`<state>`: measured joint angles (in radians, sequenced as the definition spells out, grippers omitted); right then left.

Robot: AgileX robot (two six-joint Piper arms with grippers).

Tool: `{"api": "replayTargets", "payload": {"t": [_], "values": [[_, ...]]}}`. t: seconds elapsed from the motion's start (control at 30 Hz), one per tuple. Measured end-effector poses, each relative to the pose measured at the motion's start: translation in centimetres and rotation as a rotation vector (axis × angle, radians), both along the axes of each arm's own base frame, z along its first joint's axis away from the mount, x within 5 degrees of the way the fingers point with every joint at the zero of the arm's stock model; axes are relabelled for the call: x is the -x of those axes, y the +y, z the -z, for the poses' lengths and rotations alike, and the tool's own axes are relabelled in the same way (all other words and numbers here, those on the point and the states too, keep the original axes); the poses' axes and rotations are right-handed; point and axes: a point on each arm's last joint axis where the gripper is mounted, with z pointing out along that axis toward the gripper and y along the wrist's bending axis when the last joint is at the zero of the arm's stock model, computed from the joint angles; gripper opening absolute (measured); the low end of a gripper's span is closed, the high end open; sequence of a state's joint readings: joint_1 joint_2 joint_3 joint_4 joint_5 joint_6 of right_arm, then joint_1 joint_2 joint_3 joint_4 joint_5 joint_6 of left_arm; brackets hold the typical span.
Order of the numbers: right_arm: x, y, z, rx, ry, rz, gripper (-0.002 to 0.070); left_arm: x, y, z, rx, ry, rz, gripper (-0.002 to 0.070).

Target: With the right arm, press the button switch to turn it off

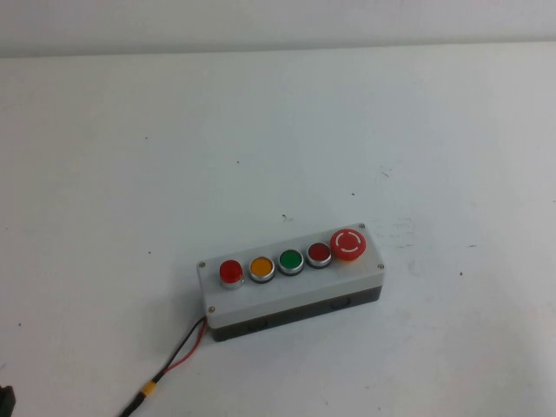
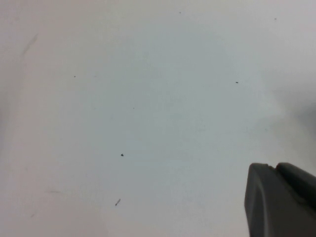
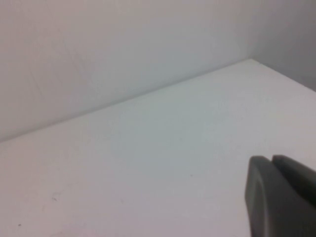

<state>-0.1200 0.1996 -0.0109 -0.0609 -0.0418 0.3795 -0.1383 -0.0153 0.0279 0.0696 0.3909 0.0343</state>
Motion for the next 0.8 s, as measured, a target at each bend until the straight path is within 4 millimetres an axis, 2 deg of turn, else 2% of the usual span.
{"api": "replayTargets", "payload": {"t": [0.23, 0.8], "values": [[1.6, 0.2, 0.6, 0.009, -0.074, -0.003, -0.0016, 0.0, 0.0, 0.0, 0.0, 0.0, 0.0, -0.0002], [1.6, 0.2, 0.8, 0.057, -0.062, -0.002, -0.0016, 0.0, 0.0, 0.0, 0.0, 0.0, 0.0, -0.0002]]}}
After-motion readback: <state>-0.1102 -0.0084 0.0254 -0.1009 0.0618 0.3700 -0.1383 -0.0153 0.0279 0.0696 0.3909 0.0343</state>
